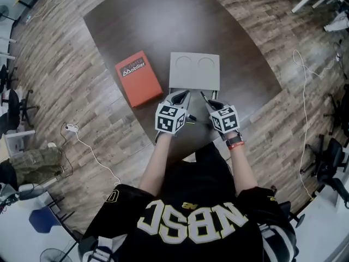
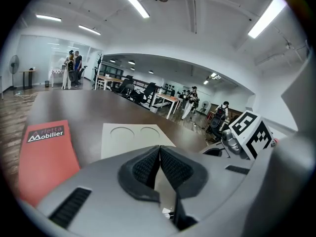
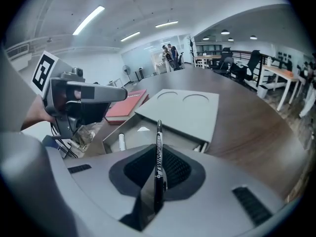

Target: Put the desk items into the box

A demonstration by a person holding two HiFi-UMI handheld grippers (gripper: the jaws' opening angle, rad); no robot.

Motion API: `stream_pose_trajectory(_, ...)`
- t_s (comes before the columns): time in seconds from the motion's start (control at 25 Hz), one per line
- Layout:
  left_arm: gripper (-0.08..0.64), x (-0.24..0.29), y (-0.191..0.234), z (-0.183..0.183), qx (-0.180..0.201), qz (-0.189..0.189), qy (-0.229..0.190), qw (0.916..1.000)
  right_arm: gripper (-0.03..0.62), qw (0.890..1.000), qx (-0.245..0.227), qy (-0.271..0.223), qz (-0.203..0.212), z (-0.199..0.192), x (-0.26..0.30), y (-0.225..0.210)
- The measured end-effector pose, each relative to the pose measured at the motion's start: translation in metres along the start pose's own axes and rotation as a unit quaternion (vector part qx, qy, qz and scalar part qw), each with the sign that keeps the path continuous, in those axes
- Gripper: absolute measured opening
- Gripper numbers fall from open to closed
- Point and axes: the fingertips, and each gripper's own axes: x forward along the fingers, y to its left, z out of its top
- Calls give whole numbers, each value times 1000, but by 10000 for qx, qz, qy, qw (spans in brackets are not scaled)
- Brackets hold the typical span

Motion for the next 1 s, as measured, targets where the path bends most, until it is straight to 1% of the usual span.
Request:
stream_pose_trajectory(0.24,17,-22,23,-6,-160,323,-40,9993,51,9988,-304,138,354,12,23,28)
stream_pose_trajectory(0.44,17,-40,41,-13,-347,617,-57,9975,51,9959,-569,373,594,13,44,45)
stream_pose_trajectory(0.68,17,-52,56,-27,-558,835,-10,9949,51,9920,-775,687,728,5,69,54)
stream_pose_trajectory(0.84,17,-53,63,-33,-621,901,23,9940,51,9901,-925,835,643,0,81,51)
stream_pose_trajectory(1.0,17,-55,65,-39,-648,962,45,9932,51,9901,-878,871,661,-4,85,50)
